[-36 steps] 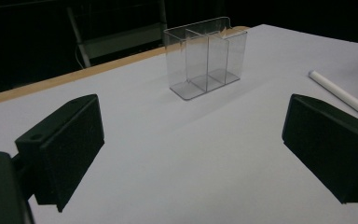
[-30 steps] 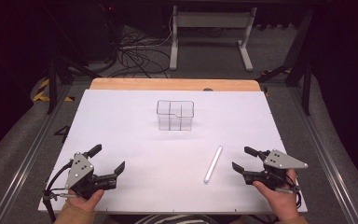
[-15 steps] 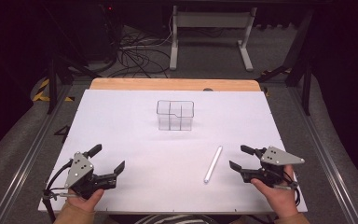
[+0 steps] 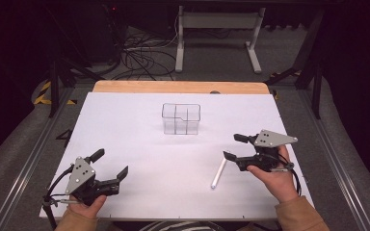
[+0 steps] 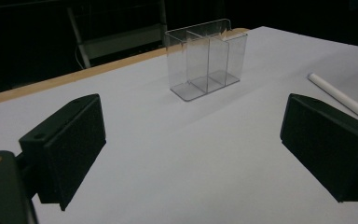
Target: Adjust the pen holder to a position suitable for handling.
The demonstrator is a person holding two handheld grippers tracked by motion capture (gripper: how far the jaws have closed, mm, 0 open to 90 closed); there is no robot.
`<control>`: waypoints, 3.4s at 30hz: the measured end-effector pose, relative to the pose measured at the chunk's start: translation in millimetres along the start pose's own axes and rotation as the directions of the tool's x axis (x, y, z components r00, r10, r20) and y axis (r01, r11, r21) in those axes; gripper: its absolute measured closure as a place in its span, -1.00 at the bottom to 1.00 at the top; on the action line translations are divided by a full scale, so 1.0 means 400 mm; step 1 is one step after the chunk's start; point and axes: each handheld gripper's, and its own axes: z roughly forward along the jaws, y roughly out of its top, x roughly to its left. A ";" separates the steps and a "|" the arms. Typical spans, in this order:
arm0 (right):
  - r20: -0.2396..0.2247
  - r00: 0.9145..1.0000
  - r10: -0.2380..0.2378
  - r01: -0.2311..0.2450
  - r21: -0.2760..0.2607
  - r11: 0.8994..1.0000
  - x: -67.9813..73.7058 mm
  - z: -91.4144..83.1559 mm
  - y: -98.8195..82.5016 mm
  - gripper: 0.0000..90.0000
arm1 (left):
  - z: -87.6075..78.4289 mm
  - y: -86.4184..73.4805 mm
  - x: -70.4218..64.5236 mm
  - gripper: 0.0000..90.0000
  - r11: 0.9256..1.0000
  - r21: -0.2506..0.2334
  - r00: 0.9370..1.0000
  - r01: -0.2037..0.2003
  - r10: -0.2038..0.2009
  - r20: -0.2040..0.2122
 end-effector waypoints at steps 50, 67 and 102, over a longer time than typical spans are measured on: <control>-0.128 0.973 -0.191 0.213 0.189 0.959 -0.066 0.236 0.231 -0.36 | -0.010 -0.004 0.008 -0.83 1.000 0.000 1.000 0.003 -0.003 -0.010; -0.215 0.947 -0.238 0.297 0.305 0.905 -0.070 0.378 0.251 -0.13 | -0.011 -0.006 0.013 -0.83 1.000 -0.004 1.000 0.013 -0.013 -0.005; -0.287 0.906 -0.311 0.416 0.473 0.777 -0.068 0.561 0.206 0.74 | -0.005 -0.014 0.016 -0.83 1.000 0.004 1.000 0.015 -0.015 0.012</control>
